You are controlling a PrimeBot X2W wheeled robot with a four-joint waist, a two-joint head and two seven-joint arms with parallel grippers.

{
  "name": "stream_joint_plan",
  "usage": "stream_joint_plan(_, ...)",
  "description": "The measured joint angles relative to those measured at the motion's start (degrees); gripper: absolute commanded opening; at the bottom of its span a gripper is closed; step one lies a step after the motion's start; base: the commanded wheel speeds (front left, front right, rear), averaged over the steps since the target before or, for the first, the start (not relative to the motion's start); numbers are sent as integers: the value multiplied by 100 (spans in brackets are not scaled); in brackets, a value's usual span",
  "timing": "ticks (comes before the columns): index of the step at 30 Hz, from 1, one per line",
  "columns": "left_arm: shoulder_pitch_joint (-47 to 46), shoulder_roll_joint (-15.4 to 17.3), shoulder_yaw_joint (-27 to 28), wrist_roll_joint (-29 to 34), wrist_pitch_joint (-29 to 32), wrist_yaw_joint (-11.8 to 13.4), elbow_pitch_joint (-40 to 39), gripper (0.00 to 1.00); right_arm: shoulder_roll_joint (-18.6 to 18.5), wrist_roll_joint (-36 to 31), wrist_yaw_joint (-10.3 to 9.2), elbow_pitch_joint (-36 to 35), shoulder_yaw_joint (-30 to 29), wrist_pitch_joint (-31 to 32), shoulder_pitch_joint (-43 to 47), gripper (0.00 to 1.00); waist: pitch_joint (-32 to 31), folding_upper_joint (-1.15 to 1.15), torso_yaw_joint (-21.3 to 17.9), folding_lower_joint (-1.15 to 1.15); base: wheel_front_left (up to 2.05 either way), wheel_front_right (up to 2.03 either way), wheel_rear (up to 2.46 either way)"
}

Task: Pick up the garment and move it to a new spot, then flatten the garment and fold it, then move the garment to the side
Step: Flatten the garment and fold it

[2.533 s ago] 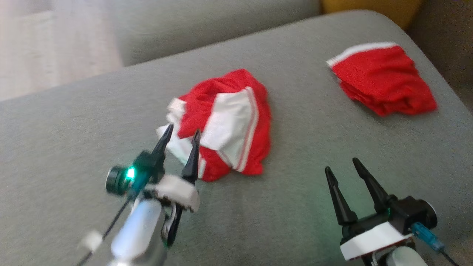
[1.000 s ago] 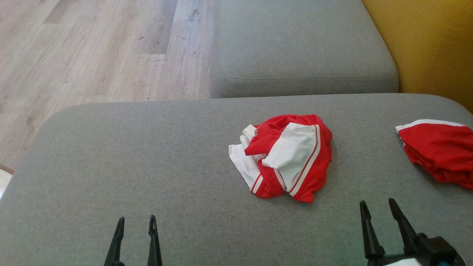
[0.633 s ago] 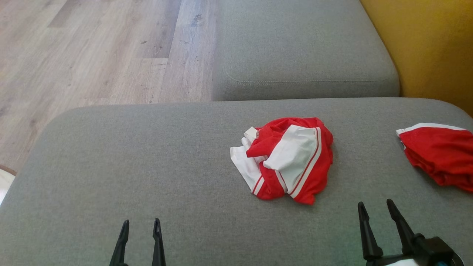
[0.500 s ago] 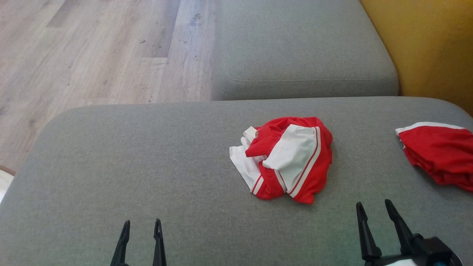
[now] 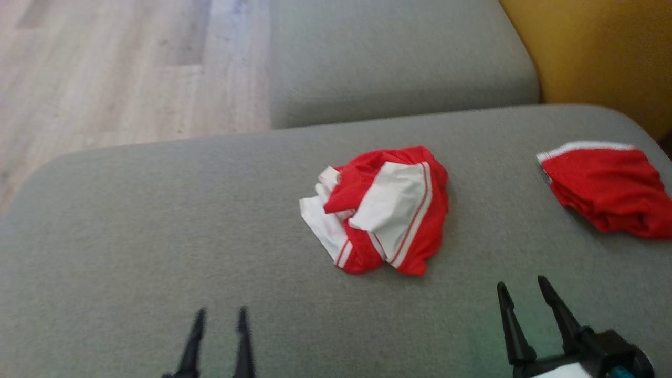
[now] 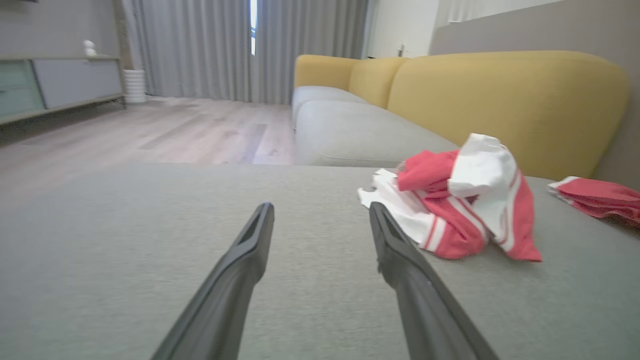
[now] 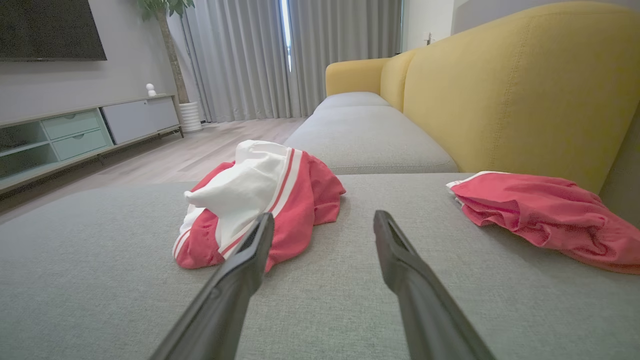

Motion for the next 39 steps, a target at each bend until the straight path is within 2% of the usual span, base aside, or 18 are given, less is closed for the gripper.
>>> stream_joint_plan(10,-1901,-13,-1504,-772,0,-455,1752,100,-232,57,0,-174,185,0,-434,100,671,0,-575,0,0,0,0)
stream_joint_plan(15,-2705,-19,-2373,-1889,348,-732,2527,100,-283,133,0,-225,209,0,-828,100,1110,0,-891,1,0,0,0)
stream_joint_plan(19,-3223,-22,-3059,-2721,708,-927,2851,100,-294,163,0,-235,225,0,-1075,100,1403,0,-1153,2,0,0,0)
stream_joint_plan(24,-3831,-21,-3567,-3307,542,-786,3128,100,-293,185,0,-229,275,0,-1174,100,1673,0,-1455,1,0,0,0)
stream_joint_plan(30,-4291,-23,-3899,-3829,336,-662,3352,100,-289,204,0,-225,286,0,-1284,100,1834,0,-1646,1,0,0,0)
stream_joint_plan(31,-4353,-22,-3972,-3888,283,-661,3390,65,-289,204,0,-222,285,0,-1289,100,1844,0,-1664,1,0,0,0)
stream_joint_plan(32,-4405,-22,-4012,-3944,214,-651,3417,0,-289,203,0,-218,285,0,-1290,100,1844,0,-1672,1,0,0,0)
stream_joint_plan(34,-4502,-20,-4211,-4049,104,-675,3468,0,-288,203,0,-192,286,0,-1290,100,1773,0,-1680,1,0,0,0)
stream_joint_plan(39,-4578,-21,-4421,-4868,103,-1180,3132,0,-248,203,0,-181,236,0,-1289,100,1536,0,-1706,-1,0,0,0)
